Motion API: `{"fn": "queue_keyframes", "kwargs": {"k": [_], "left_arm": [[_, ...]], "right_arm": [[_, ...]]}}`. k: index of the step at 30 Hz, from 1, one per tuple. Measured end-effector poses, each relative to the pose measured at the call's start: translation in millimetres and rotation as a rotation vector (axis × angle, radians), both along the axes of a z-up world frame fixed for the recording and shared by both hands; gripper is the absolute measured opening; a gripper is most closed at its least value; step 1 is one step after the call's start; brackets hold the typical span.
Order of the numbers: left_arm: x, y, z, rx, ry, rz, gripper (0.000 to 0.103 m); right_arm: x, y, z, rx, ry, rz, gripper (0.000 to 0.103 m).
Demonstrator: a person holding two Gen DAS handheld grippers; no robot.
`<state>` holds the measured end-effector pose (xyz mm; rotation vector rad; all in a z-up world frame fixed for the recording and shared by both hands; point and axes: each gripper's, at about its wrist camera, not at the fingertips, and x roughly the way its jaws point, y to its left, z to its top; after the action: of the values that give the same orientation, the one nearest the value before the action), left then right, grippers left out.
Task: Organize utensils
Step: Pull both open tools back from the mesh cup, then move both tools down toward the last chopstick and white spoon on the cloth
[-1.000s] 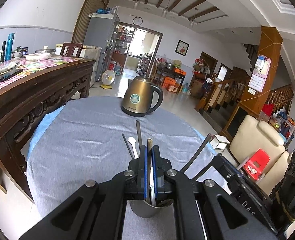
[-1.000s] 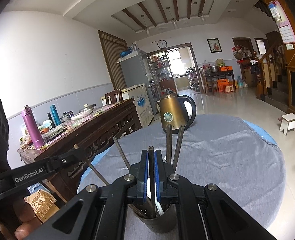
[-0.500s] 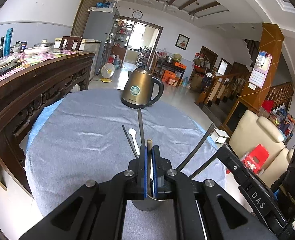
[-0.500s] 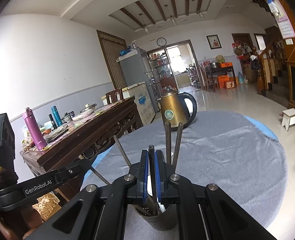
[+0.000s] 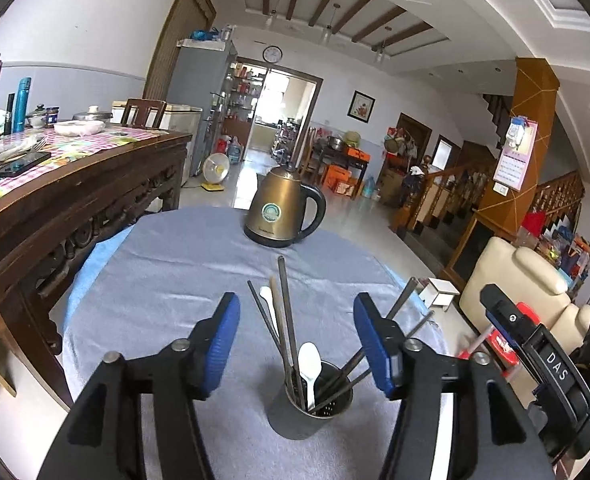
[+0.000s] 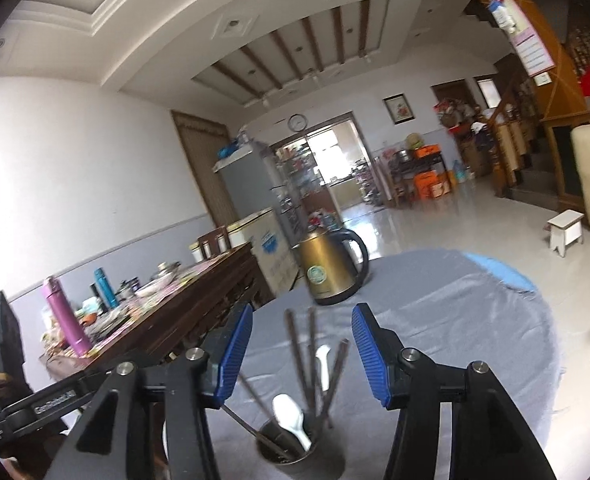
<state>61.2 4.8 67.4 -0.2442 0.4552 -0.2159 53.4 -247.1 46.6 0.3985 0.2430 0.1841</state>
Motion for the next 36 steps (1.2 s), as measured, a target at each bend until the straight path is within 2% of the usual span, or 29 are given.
{"fn": "queue_keyframes", "kwargs": {"k": [7,20,29,36], "left_arm": [[10,14,-7,-0.032,0.053,0.062,0.068],[18,44,-17,-0.080,0.108,0.148,0.070],[26,67,-31,-0.091,0.161,0.222,0.070],[32,71,-40,-0.076,0.183,0.233,0.070]], "right_arm": [[8,-17,-3,0.015,0.046,-0.064,0.056],[16,-41,-17,0.040,0.123,-0.135,0.056],[23,-61,-32,0.061,0.187,-0.181,0.056],[31,-65,-45,0.074,0.232,-0.183,0.056]]}}
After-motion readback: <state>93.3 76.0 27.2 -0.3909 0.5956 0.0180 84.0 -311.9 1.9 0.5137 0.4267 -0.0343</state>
